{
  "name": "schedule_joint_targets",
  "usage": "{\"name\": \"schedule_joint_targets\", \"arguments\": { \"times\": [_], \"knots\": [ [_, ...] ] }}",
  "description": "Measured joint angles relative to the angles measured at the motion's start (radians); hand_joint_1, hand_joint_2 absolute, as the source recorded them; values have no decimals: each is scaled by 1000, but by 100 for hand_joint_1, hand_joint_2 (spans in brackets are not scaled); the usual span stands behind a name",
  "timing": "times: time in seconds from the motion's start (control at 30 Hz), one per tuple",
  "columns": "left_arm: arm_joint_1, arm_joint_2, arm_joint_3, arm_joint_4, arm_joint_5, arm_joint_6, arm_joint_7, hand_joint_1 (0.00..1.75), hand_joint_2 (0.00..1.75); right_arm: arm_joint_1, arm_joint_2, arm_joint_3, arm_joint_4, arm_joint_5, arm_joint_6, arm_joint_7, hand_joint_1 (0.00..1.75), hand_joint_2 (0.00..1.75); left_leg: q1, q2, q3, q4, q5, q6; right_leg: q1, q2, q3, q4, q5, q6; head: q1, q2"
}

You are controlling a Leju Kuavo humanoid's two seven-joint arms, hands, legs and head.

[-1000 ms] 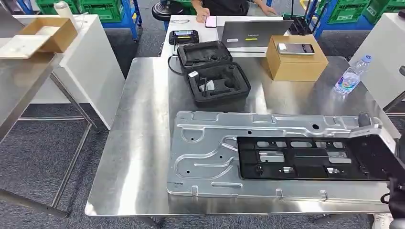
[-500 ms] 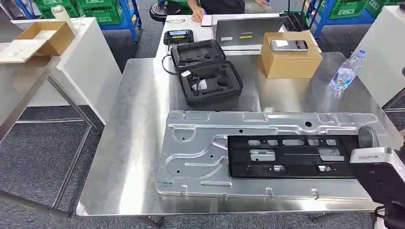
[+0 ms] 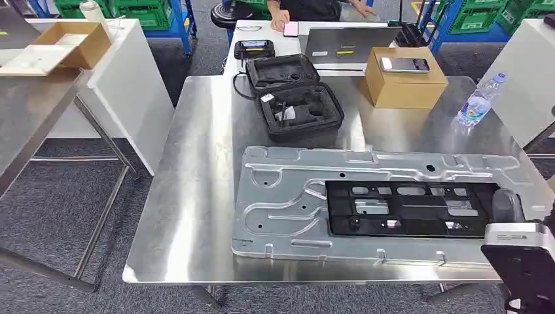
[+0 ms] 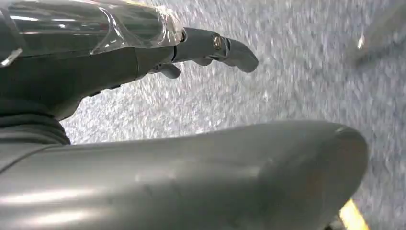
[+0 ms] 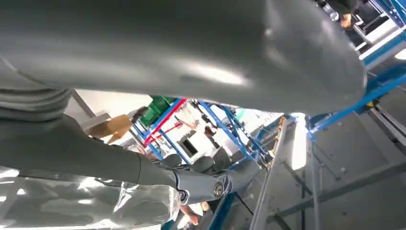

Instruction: Take the parts from the cabinet and place them on the table.

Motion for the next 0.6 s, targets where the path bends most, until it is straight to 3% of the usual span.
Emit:
{"name": "schedule_joint_targets", "arguments": {
  "times": [0.03, 0.07, 0.13, 0.17, 0.2, 0.23, 0.3, 0.33, 0.37, 0.4, 0.47, 0.5, 0.53, 0.57, 0.6],
  "knots": [
    [1, 0, 0, 0, 0, -1, 1, 0, 0, 3, 3, 3, 0, 3, 0, 0, 0, 0, 0, 0, -3, 0, 3, -1, 0, 0, 1, 13, 3, 0, 0, 0],
    [1, 0, 0, 0, 0, -1, 2, 0, 0, 4, 6, 7, 0, 4, 0, 0, 0, 0, 0, 0, -6, 1, 5, -3, 0, 0, 26, -23, 25, 1, 0, 0],
    [1, 0, 0, 0, 0, -1, 2, 0, 0, 3, 9, 13, -3, 5, -1, 0, 0, 0, 1, 0, -7, 6, 7, -7, -3, 0, 137, -206, 101, 1, 0, 0],
    [0, 0, 0, 0, 0, -1, 2, 0, 0, 3, 10, 14, -7, 6, -1, 0, 0, 0, 0, -1, -9, 13, 6, -10, -6, 0, 196, -303, 126, 2, 0, 0],
    [-2, 0, 0, 0, 0, -1, 2, 0, 0, 3, 12, 16, -8, 6, -4, 0, 0, 0, -9, -2, -17, 24, 4, -16, 3, 2, 201, -324, 120, -4, 0, 0],
    [-1, 0, 0, 0, 0, -1, 2, 0, 0, 7, 14, 17, -10, 7, -8, 2, 0, 0, -8, -2, -21, 23, 7, -21, 0, 2, 195, -323, 125, -13, -1, 0],
    [0, 0, 0, 0, 0, -1, 2, 0, 0, 11, 19, 23, -11, 8, -12, 3, 0, 0, -4, -2, -24, 22, 14, -32, 8, 2, 189, -319, 129, -21, -1, 0],
    [0, 0, 0, 0, 0, -1, 2, 0, 0, 11, 21, 26, -11, 9, -17, 3, 0, 0, -3, -2, -27, 26, 15, -34, 6, 1, 185, -323, 136, -31, -1, 0],
    [0, 0, 0, 0, 2, -1, 2, 0, 0, 10, 22, 27, -11, 10, -20, 3, 0, 0, 2, -3, -36, 42, -4, -39, 3, -2, 181, -324, 142, -38, -1, 0],
    [0, -2, 0, 0, 1, -2, 2, 0, 0, 11, 23, 30, -12, 10, -25, 3, 0, 0, 3, -2, -59, 96, -54, -47, 2, -2, 173, -324, 147, -45, -4, 0],
    [0, -2, 0, 0, 3, -2, 2, 0, 0, 12, 26, 36, -12, 10, -29, 3, 0, 0, 8, -2, -122, 263, -149, -58, 3, -3, 158, -324, 156, -48, -5, 0],
    [0, -2, 0, 0, 3, -1, 2, 0, 0, 13, 28, 38, -12, 10, -31, 3, 0, 0, 9, -2, -148, 335, -179, -60, 4, -3, 151, -323, 161, -48, -5, 0],
    [1, -2, 0, 0, 3, -1, 2, 0, 0, 14, 30, 40, -12, 10, -31, 3, 0, 0, 9, -2, -154, 368, -186, -60, 4, -3, 144, -323, 166, -48, -5, 0],
    [1, -2, 0, 0, 3, -1, 2, 0, 0, 14, 32, 42, -12, 10, -31, 3, 0, 0, 9, -2, -133, 340, -169, -59, 4, -3, 138, -323, 171, -47, -5, 0],
    [0, -2, 0, 0, 3, -2, 2, 0, 0, 14, 34, 43, -12, 10, -32, 3, 0, 0, 8, -2, -85, 265, -136, -56, 4, -2, 135, -323, 175, -45, -5, 0]
  ]
}}
